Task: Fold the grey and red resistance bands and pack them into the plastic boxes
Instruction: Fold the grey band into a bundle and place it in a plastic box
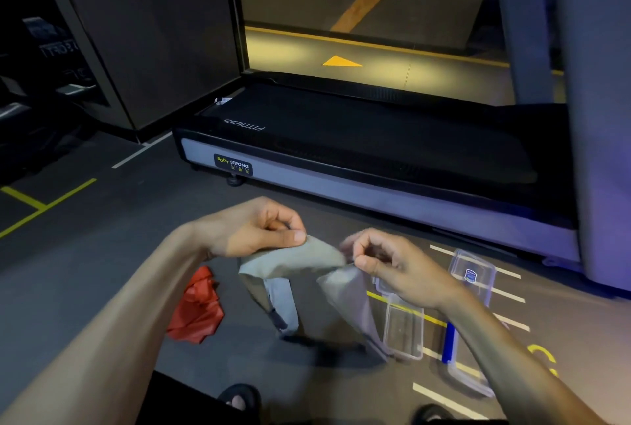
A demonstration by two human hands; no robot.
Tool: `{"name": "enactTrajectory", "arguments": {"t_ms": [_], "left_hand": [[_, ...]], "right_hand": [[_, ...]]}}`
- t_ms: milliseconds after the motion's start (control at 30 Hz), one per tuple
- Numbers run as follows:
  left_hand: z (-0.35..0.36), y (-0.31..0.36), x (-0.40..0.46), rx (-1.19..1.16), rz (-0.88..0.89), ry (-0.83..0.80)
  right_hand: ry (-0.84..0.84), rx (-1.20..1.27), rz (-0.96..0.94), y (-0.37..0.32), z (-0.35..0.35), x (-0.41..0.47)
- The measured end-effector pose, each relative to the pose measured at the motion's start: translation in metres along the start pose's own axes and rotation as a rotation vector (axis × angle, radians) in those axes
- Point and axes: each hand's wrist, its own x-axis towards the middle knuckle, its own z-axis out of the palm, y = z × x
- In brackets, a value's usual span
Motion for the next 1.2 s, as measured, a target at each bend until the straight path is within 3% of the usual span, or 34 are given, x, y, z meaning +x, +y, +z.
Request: {"name": "enactTrajectory", "arguments": {"t_ms": [300,500,633,833,1033,1200], "left_hand": [[0.021,-0.001,0.019,0.205,-0.048,-0.09],[0.023,0.002,0.019,0.124,0.03,-0.13],[0.021,0.003,0.019,0.121,0.064,-0.112],[0.024,0.0,0.018,0.077,0.123,-0.088],[0.027,0.004,0.016,0.067,0.128,-0.015],[0.027,-0.003,0.013,0.01,0.009,-0.11]], "right_hand": [[-0.012,0.173,-0.102,-0.034,0.011,0.008],[0.175,0.003,-0.168,-0.032,0.035,0.017],[0.257,0.068,-0.182,-0.028,0.043,0.019],[0.131,0.3,-0.099,-0.022,0.045,0.019],[-0.018,0.129,-0.075,-0.03,0.019,0.015],[0.017,0.072,-0.132,-0.046,-0.003,0.013]]}}
